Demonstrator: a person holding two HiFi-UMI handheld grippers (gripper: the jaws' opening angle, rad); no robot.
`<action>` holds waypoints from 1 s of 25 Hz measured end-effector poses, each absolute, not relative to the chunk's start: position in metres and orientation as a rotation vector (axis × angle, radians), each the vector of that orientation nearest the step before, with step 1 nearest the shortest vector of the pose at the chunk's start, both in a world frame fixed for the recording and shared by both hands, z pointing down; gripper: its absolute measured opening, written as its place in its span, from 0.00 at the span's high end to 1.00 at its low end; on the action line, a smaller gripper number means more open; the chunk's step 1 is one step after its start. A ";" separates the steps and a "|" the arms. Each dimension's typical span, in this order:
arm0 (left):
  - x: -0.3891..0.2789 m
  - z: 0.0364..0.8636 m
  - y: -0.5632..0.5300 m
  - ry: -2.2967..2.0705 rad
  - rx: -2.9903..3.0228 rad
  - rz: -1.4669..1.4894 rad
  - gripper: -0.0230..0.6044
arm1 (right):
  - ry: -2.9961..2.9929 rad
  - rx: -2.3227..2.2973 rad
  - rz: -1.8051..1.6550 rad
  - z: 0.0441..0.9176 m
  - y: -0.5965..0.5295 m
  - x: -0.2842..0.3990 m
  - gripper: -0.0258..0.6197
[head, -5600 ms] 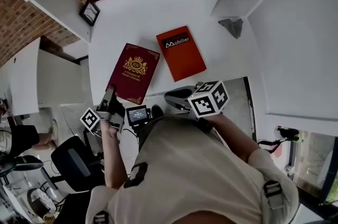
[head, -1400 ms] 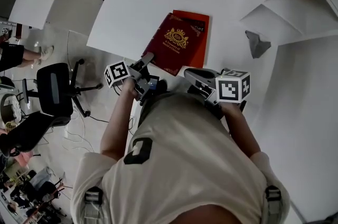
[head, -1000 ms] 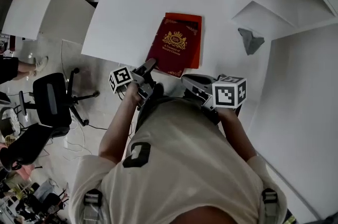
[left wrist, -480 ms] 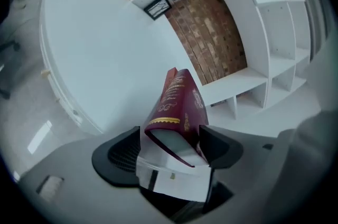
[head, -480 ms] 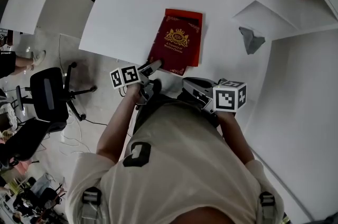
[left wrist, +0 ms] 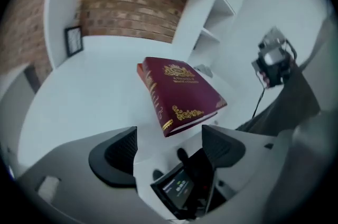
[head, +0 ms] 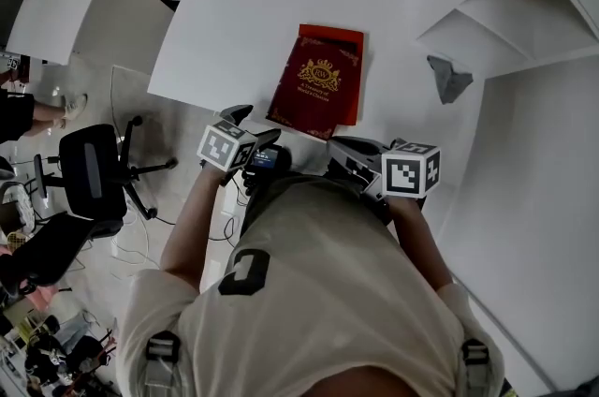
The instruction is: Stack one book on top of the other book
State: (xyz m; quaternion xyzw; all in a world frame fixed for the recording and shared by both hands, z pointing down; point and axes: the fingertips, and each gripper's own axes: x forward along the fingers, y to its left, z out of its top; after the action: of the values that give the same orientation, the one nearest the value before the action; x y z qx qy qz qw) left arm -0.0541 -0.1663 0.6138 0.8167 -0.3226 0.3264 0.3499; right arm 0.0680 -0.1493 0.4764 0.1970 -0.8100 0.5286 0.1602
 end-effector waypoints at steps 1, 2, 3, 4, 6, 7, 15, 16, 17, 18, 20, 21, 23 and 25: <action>-0.051 0.618 -0.167 -0.819 2.181 0.963 0.39 | -2.317 0.564 1.503 0.476 -0.150 0.067 0.94; -0.048 0.622 -0.168 -0.803 2.234 1.065 0.39 | -2.321 0.565 1.492 0.475 -0.151 0.066 0.94; -0.045 0.625 -0.168 -0.788 2.272 1.139 0.39 | -2.323 0.567 1.480 0.474 -0.151 0.065 0.94; -0.042 0.627 -0.169 -0.779 2.298 1.182 0.39 | -2.325 0.573 1.469 0.473 -0.152 0.064 0.94; -0.035 0.625 -0.172 -0.781 2.333 1.194 0.39 | -2.326 0.594 1.463 0.471 -0.154 0.067 0.94; -0.031 0.623 -0.175 -0.786 2.349 1.188 0.39 | -2.324 0.607 1.469 0.472 -0.155 0.069 0.94; -0.012 0.617 -0.181 -0.765 2.337 1.179 0.44 | -2.309 0.673 1.522 0.476 -0.161 0.088 0.94; -0.010 0.617 -0.180 -0.760 2.320 1.166 0.44 | -2.307 0.671 1.527 0.477 -0.161 0.090 0.94; -0.007 0.617 -0.180 -0.758 2.303 1.154 0.45 | -2.305 0.667 1.530 0.478 -0.161 0.091 0.94; -0.004 0.616 -0.179 -0.760 2.285 1.147 0.45 | -2.303 0.661 1.532 0.479 -0.161 0.093 0.94; 0.001 0.616 -0.179 -0.774 2.253 1.145 0.45 | -2.302 0.652 1.536 0.480 -0.161 0.098 0.94; 0.004 0.616 -0.179 -0.786 2.240 1.141 0.45 | -2.302 0.649 1.539 0.480 -0.162 0.100 0.94; 0.009 0.616 -0.179 -0.813 2.223 1.122 0.45 | -2.300 0.645 1.545 0.482 -0.163 0.106 0.94; 0.012 0.615 -0.178 -0.841 2.212 1.094 0.45 | -2.297 0.633 1.551 0.483 -0.163 0.111 0.94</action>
State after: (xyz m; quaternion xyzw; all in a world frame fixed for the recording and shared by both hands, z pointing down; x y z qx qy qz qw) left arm 0.0124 -0.1785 0.6155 0.8182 -0.3113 0.4049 0.2641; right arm 0.1105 -0.1626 0.4827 0.2200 -0.7990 0.5396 0.1488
